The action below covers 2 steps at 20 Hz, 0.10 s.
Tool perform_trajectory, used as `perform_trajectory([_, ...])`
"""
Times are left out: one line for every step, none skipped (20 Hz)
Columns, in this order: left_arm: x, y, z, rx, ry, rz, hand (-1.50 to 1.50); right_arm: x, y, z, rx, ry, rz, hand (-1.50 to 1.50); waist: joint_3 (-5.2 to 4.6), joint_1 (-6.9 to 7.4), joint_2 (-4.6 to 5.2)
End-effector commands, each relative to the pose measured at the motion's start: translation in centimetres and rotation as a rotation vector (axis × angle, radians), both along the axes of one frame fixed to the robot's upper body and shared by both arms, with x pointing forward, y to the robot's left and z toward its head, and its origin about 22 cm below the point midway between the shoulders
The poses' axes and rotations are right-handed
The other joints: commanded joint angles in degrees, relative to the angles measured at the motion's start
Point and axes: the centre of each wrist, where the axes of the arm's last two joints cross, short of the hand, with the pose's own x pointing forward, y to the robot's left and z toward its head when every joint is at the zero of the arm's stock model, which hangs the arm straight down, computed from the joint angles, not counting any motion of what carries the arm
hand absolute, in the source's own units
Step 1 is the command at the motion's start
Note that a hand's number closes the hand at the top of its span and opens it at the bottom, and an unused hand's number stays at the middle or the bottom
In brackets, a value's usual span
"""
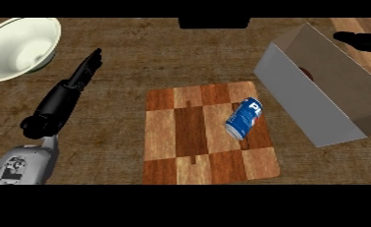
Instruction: Pick the cupcake from the cutting board and place it in the cardboard box
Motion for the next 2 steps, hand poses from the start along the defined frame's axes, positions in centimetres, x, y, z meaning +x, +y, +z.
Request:
perform_trajectory([0.3,0.7,0.5,0.0,-0.008,-0.005,0.0,-2.6,-4.2,-2.3,0.093,-0.091,-0.098,-1.5,-0.07,0.08,0.08])
perform_trajectory([0.3,-0.3,-0.1,-0.012,0.005,-0.009,0.0,-2.1,-3.8,-3.0,0.079,-0.099,-0.126,-1.5,-0.08,0.4,0.15])
